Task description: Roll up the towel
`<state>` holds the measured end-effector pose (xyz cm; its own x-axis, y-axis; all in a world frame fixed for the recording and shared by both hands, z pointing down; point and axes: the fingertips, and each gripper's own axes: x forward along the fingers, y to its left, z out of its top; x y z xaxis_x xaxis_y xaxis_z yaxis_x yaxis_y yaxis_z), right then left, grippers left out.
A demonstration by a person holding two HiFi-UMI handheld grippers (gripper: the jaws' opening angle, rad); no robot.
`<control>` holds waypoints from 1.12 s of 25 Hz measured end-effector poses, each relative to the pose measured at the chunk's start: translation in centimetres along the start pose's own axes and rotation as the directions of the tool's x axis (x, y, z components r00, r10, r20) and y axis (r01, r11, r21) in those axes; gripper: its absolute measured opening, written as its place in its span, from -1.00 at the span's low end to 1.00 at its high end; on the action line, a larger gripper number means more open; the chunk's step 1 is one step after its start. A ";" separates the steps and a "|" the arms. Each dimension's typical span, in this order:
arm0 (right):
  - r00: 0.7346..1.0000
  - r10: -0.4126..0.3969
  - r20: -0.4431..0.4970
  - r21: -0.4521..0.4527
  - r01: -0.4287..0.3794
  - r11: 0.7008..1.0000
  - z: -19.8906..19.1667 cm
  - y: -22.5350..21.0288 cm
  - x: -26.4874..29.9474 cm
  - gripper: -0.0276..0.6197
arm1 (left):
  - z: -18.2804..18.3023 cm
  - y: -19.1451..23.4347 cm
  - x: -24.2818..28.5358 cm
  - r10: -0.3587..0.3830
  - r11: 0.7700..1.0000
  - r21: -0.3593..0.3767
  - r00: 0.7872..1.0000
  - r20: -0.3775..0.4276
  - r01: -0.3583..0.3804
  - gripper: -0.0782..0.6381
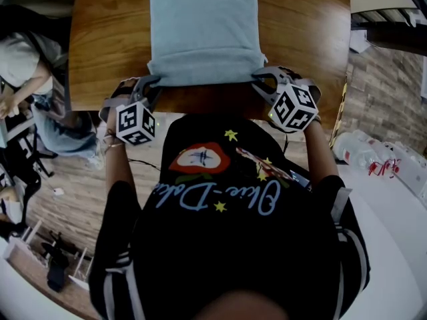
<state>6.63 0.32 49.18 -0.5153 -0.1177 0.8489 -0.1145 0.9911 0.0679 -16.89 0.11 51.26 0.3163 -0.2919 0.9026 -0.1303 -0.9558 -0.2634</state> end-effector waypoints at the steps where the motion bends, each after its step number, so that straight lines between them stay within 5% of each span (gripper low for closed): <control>1: 1.000 0.030 0.010 0.019 -0.030 0.999 0.1 0.7 -0.3 -0.78 | 0.1 -0.5 -0.4 -0.021 1.000 -0.018 1.000 0.011 0.021 -0.60; 4: 0.990 0.115 0.080 0.118 -0.124 0.985 0.7 2.3 -1.3 -0.78 | 0.5 -1.3 -1.8 -0.082 0.991 -0.104 0.995 0.061 0.088 -0.60; 8: 0.975 0.125 0.184 0.264 -0.172 0.949 1.1 1.6 -2.4 -0.78 | 0.6 -0.7 -3.0 -0.139 0.962 -0.218 0.982 0.129 0.165 -0.60; 15: 0.956 0.081 0.282 0.399 -0.194 0.896 1.6 -1.6 -2.9 -0.78 | 0.3 2.0 -2.2 -0.200 0.941 -0.252 0.971 0.130 0.228 -0.60; 21: 0.954 -0.021 0.299 0.466 -0.126 0.876 1.4 -5.4 -2.9 -0.78 | 0.5 5.0 -1.5 -0.171 0.943 -0.264 0.975 0.139 0.203 -0.60; 28: 0.977 -0.122 0.177 0.421 0.037 0.906 0.6 -8.8 -1.0 -0.78 | 0.2 8.3 0.8 -0.074 0.966 -0.241 0.993 0.095 0.095 -0.58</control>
<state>7.63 -8.33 47.42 -0.6398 -0.2466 0.7279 -0.4799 0.8679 -0.1278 -17.56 -8.07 49.76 0.4130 -0.2227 0.8831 -0.3228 -0.9425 -0.0867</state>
